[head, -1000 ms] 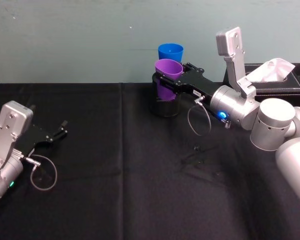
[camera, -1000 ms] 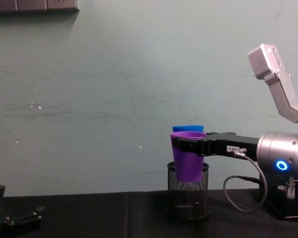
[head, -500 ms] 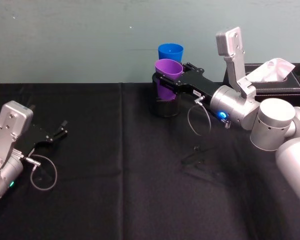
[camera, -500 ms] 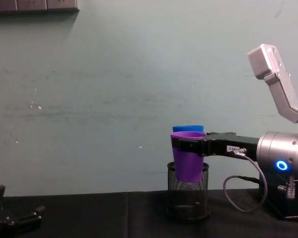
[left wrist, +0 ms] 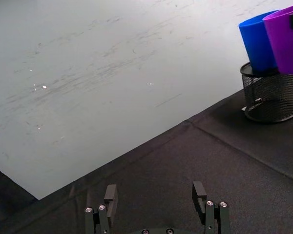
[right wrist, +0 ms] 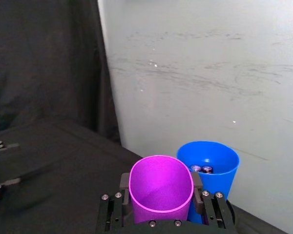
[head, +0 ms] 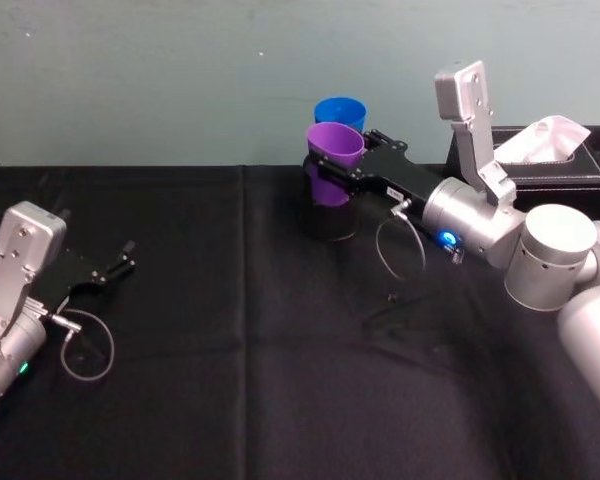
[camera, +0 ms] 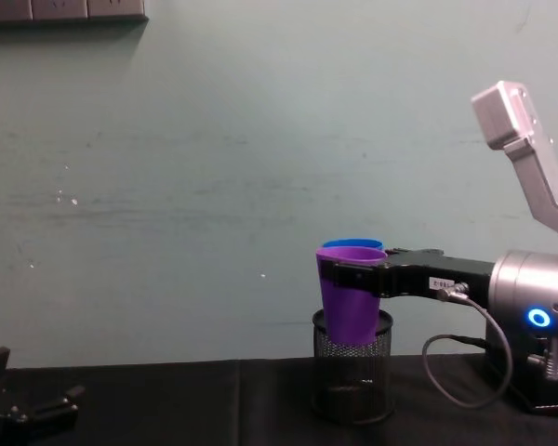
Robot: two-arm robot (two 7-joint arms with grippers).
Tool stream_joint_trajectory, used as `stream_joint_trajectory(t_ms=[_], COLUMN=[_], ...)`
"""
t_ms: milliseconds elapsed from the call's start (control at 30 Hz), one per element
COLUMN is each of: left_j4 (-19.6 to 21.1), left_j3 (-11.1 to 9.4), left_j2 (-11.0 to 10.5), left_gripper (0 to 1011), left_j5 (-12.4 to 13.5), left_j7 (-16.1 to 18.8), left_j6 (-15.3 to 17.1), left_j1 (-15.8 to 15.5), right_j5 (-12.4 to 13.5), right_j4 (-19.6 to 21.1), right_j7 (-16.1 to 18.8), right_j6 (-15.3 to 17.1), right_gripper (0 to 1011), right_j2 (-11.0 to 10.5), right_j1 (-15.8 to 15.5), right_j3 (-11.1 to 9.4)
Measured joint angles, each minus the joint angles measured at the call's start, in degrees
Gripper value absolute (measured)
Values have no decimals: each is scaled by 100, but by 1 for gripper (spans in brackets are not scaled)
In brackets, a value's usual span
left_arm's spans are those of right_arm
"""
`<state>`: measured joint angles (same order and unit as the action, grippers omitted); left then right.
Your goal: Pick up one cup with a gripper and tap it against the other cup.
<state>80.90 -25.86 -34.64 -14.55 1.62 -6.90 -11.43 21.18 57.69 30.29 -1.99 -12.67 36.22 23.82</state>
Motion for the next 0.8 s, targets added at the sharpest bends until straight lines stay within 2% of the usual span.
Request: stream_joint_trajectory(t_ms=[133,167,467,667,800], left_j4=[0,0,0,0,0], left_j3=[0,0,0,0,0], left_j2=[0,0,0,0,0], left_gripper=[1000,1000,1000,1000,1000], left_j5=[0,0,0,0,1], left_j7=[0,0,0,0,0], left_j6=[0,0,0,0,0], left_j1=[0,0,0,0,0], right_j5=[59,59,191,206,177], right_j4=[437,437,1338,1701,1782], right_j7=[46,46,103,78,44], right_j6=[38,38,-11,-175,-294], right_gripper=[724,724,724,724,724], right_j2=[-179,-179,-617,-831,-887], right_j1=[-302,-302,-1038,-1434,-1600], right_j3=[-9,-9,-21,-26,-24])
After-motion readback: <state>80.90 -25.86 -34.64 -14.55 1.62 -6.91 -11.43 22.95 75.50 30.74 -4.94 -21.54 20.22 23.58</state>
